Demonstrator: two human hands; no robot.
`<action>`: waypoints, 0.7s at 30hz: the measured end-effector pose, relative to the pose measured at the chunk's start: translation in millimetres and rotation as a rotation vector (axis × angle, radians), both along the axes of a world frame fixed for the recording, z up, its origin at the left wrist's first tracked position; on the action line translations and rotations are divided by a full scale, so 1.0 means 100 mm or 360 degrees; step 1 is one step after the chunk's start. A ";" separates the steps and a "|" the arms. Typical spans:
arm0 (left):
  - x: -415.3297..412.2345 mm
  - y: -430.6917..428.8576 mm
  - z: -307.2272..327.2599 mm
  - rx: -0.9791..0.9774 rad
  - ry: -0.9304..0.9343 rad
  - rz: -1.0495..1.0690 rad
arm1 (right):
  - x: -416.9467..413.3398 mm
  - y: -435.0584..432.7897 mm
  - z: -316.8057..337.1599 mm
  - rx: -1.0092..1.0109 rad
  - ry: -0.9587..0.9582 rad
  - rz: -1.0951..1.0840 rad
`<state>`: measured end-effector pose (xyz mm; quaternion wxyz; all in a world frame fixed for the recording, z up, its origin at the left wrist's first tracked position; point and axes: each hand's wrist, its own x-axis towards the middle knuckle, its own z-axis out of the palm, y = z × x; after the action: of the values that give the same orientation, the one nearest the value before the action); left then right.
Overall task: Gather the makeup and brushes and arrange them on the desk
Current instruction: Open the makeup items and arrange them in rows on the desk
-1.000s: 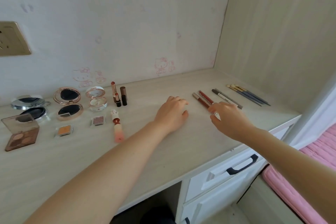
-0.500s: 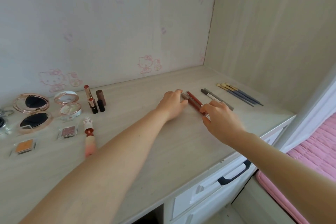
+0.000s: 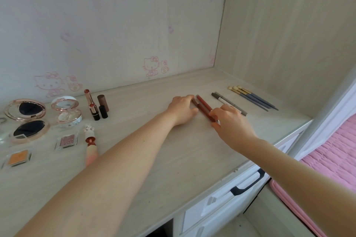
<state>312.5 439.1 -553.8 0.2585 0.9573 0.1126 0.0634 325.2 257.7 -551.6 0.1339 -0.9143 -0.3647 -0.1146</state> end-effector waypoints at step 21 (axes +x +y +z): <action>-0.68 0.06 0.12 -0.1344 -0.0518 0.0527 | -0.36 -0.04 0.10 0.0235 0.0267 -0.0041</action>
<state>244.9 445.2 -541.3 0.6253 0.7155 0.2375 0.2016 289.2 253.3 -542.1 0.2293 -0.9129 -0.3312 -0.0659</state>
